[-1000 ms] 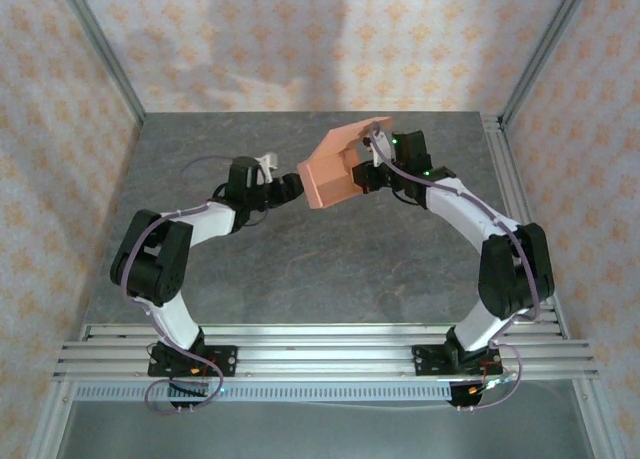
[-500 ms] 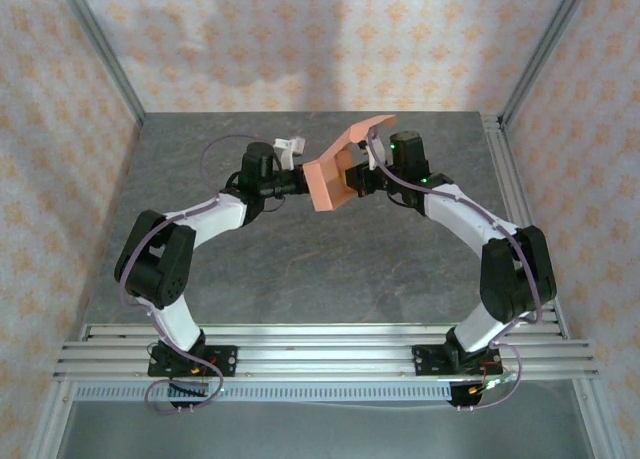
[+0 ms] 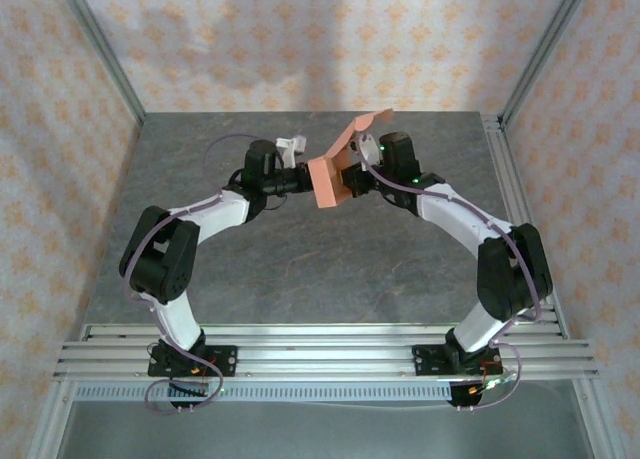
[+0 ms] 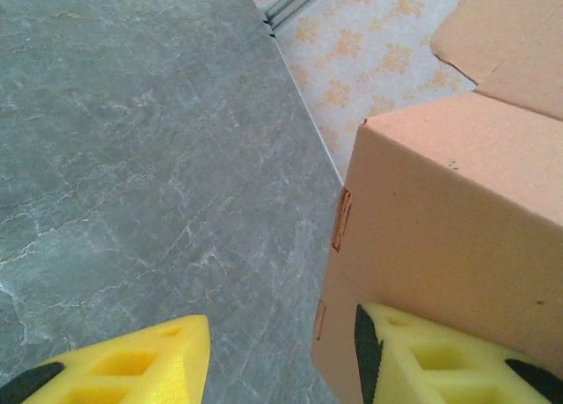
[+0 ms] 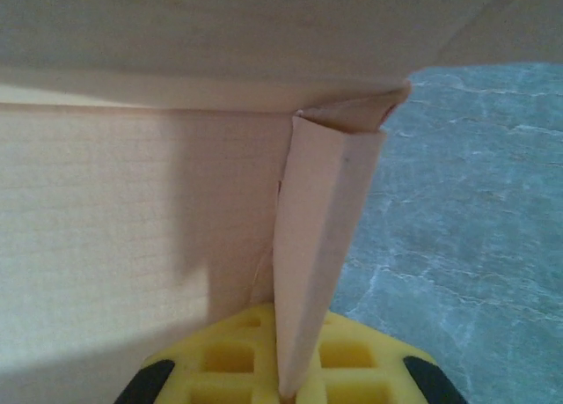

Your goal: Fold the paper box

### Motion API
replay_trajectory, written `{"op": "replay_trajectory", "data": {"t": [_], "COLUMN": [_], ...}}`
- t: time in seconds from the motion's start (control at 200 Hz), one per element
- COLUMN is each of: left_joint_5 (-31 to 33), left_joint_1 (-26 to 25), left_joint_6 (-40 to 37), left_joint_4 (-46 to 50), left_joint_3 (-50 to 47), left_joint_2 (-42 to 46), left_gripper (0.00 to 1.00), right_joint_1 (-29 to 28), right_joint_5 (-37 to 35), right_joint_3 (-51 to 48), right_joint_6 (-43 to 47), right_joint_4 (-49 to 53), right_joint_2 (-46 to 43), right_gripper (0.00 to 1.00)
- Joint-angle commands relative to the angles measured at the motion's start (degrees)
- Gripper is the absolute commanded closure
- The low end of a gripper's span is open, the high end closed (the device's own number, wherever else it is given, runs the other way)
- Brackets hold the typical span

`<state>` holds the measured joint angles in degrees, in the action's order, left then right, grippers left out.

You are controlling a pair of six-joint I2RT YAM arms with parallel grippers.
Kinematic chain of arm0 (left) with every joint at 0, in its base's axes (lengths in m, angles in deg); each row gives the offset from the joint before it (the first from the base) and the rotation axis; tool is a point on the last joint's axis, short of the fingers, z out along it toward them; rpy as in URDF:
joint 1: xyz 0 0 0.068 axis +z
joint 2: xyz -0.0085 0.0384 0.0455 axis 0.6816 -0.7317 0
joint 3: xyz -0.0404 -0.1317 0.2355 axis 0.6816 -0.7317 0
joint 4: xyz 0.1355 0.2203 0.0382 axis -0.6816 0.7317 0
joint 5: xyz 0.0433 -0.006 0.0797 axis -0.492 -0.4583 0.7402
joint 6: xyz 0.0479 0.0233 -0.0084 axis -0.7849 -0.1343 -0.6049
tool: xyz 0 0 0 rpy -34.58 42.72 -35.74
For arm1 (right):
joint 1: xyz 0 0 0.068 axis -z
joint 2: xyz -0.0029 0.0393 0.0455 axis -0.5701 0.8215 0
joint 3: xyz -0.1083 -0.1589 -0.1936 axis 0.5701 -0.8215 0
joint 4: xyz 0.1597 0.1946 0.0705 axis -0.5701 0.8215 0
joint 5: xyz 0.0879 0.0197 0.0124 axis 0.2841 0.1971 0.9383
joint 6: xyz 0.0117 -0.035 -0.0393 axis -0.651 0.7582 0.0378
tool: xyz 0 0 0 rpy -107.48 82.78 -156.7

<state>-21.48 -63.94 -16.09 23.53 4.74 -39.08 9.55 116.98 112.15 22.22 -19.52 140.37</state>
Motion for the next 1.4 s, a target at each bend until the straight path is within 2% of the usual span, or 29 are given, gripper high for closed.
{"op": "replay_trajectory", "data": {"t": [0.0,0.105,0.335,0.51,0.626,0.856,1.031,1.171,1.391], "left_joint_5": [-2.92,-1.98,6.75,8.79,12.96,21.26,23.30,24.71,24.06], "left_joint_1": [-2.75,-2.76,-0.67,3.68,6.05,8.31,8.44,8.63,8.62], "left_joint_6": [2.45,2.20,-1.50,1.28,-0.26,-4.04,-8.21,-8.02,-8.60], "left_joint_4": [-6.45,-5.84,-4.70,-12.20,-14.27,-10.93,-5.62,-4.46,-2.51], "left_joint_3": [3.27,2.94,-3.30,-10.56,-16.37,-23.00,-22.68,-22.58,-21.88], "left_joint_2": [-0.70,-0.71,2.50,2.64,5.53,11.49,13.86,13.98,13.86], "left_gripper": [0.52,0.51,0.45,0.40,0.34,0.31,0.30,0.30,0.29], "right_joint_1": [-3.53,-3.54,-2.29,0.25,1.50,1.63,-1.78,-4.65,-5.57], "right_joint_5": [-4.65,-7.63,-10.36,-11.83,-14.27,-22.03,-33.37,-40.93,-43.35], "right_joint_3": [2.18,1.75,0.14,-1.55,-1.70,-2.51,-0.34,0.84,2.22], "right_joint_6": [-1.19,-3.72,-3.22,-4.60,-6.52,-10.10,-15.09,-21.93,-28.75], "right_joint_4": [-1.76,-3.56,-2.88,-1.87,1.44,9.93,22.39,29.76,33.65], "right_joint_2": [2.78,2.86,0.56,-1.44,-1.72,-0.93,2.08,5.75,11.39], "right_gripper": [1.00,1.00,1.00,1.00,1.00,1.00,1.00,1.00,1.00]}}
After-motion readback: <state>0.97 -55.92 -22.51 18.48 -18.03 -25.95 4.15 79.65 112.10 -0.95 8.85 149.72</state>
